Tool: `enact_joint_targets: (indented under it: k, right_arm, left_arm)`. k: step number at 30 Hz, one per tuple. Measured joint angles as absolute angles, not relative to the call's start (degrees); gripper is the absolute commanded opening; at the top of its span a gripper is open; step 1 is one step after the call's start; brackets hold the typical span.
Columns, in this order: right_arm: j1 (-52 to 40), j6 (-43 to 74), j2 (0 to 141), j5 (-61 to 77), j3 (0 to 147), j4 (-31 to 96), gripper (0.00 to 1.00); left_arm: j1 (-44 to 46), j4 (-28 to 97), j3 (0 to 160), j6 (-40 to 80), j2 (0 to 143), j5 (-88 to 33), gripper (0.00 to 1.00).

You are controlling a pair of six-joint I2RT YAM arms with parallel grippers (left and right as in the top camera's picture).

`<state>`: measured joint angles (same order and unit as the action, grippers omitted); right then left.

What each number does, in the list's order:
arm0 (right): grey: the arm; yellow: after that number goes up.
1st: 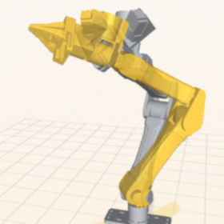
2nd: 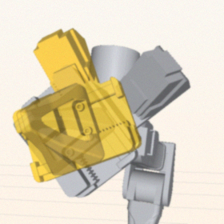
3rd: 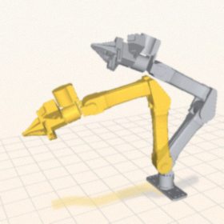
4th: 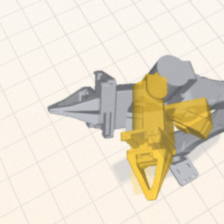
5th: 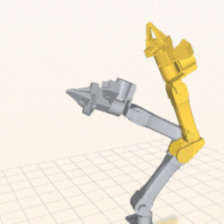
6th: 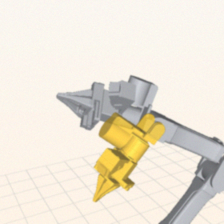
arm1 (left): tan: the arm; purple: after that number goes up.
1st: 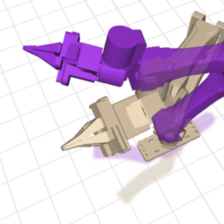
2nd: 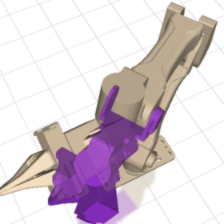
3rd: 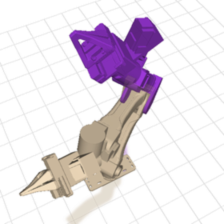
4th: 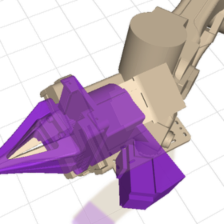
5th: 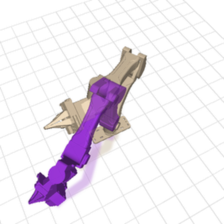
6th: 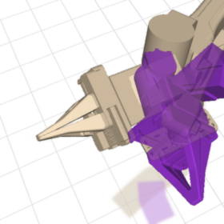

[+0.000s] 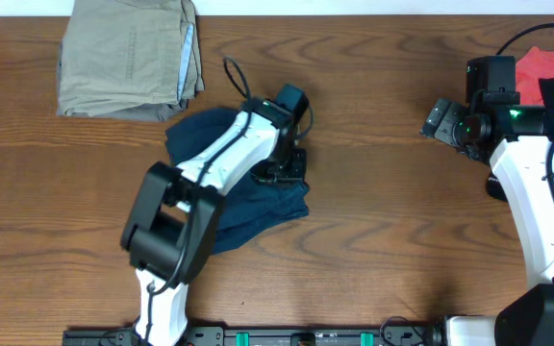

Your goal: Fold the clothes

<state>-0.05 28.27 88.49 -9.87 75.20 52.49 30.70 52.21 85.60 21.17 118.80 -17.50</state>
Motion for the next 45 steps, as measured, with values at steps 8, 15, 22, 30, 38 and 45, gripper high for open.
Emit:
enact_joint_targets:
  k: [8, 15, 22, 30, 38, 45]
  right_arm:
    - [-0.1, 28.3, 88.5, -9.9, 75.2, 52.5, 0.99]
    - [-0.1, 28.3, 88.5, -9.9, 75.2, 52.5, 0.99]
    - [-0.1, 28.3, 88.5, -9.9, 75.2, 52.5, 0.99]
    - [-0.1, 28.3, 88.5, -9.9, 75.2, 52.5, 0.99]
    - [-0.1, 28.3, 88.5, -9.9, 75.2, 52.5, 0.99]
    - [-0.1, 28.3, 88.5, -9.9, 75.2, 52.5, 0.99]
  left_arm:
    - [33.3, 52.2, 85.5, 21.2, 119.8, -20.5, 0.07]
    - [36.2, 54.1, 85.5, 21.2, 119.1, -21.2, 0.06]
    - [33.8, 52.5, 85.0, 21.2, 107.7, -18.2, 0.07]
    - [27.5, 40.6, 85.1, 20.9, 99.3, -11.5, 0.08]
    - [25.6, 34.1, 85.1, 19.5, 105.9, -10.0, 0.08]
    - [25.5, 34.4, 85.1, 19.4, 112.6, -9.9, 0.08]
